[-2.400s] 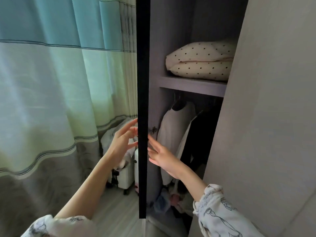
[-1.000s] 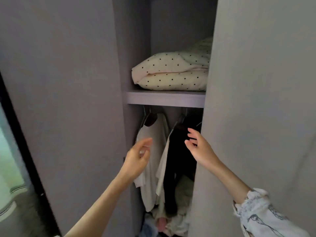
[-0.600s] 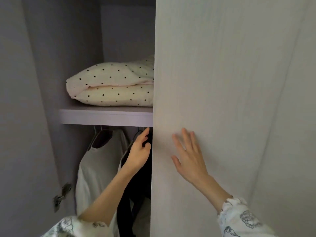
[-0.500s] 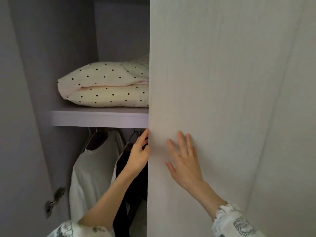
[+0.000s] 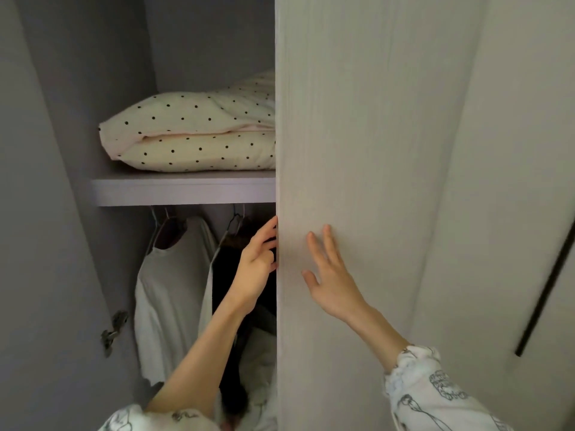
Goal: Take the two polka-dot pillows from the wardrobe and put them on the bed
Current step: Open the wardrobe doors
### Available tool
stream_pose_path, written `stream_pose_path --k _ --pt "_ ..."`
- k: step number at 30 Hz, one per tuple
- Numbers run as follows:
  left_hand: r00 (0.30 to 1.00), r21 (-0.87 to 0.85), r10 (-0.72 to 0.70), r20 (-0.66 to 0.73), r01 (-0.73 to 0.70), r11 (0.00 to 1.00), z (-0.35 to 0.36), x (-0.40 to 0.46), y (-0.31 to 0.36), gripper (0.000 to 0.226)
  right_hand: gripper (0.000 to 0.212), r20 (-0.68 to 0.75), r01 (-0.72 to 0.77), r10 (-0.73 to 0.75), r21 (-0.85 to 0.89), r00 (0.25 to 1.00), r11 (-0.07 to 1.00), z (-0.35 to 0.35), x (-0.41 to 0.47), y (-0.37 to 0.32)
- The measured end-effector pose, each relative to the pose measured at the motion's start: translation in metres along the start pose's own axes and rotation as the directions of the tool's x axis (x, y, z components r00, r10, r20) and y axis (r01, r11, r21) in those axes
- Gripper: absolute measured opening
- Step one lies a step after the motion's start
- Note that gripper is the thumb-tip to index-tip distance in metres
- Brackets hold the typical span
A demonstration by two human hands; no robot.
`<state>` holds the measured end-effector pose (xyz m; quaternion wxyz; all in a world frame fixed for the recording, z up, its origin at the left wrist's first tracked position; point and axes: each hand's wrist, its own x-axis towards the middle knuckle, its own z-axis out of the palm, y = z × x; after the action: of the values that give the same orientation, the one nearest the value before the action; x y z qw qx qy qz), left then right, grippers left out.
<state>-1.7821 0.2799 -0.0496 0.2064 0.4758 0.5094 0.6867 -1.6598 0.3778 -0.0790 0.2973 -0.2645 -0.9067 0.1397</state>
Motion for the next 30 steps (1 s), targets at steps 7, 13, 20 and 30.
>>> stream_pose_path --k 7,13,20,30 --pt "0.997 0.018 -0.028 0.071 0.026 0.999 0.033 -0.071 0.026 0.072 0.062 0.157 -0.210 0.160 0.383 0.975 0.900 -0.025 -0.081 -0.020" --pt "0.994 -0.005 -0.088 0.065 0.089 0.996 0.069 -0.106 0.049 0.067 0.055 0.310 -0.354 0.212 0.529 0.927 0.771 -0.057 -0.135 -0.020" --pt "0.990 0.049 -0.075 0.116 0.070 0.996 0.130 -0.150 0.068 0.072 0.054 0.315 -0.394 0.239 0.669 0.918 0.630 -0.103 -0.188 0.008" --pt "0.955 -0.032 -0.060 0.289 0.072 0.997 0.255 -0.182 0.077 0.069 0.053 0.276 -0.408 0.309 0.732 0.910 0.546 -0.190 -0.275 0.061"
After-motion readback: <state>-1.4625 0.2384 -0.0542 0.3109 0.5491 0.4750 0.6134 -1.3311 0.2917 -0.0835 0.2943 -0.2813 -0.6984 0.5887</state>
